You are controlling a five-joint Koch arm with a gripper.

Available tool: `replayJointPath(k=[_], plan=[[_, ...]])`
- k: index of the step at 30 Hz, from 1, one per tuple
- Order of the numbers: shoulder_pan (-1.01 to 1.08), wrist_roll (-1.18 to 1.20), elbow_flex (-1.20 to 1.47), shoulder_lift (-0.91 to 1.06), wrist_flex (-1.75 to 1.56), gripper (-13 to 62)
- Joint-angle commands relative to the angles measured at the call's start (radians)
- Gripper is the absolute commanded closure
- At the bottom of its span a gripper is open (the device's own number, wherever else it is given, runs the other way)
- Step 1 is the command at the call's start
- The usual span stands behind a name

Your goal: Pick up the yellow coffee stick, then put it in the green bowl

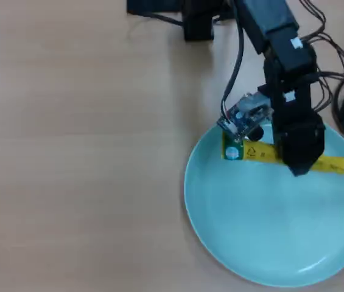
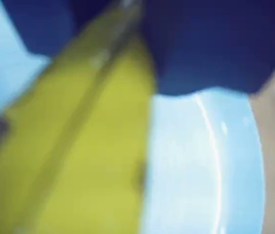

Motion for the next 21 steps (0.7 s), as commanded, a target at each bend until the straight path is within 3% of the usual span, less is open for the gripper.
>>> replayJointPath(k=[1, 18, 21], plan=[[-0.005, 0.012, -0.021, -0.011, -0.163, 56.5], [0.002, 0.011, 0.232, -0.046, -0.506, 56.2], [0.005, 0.011, 0.236, -0.046, -0.506, 52.6]])
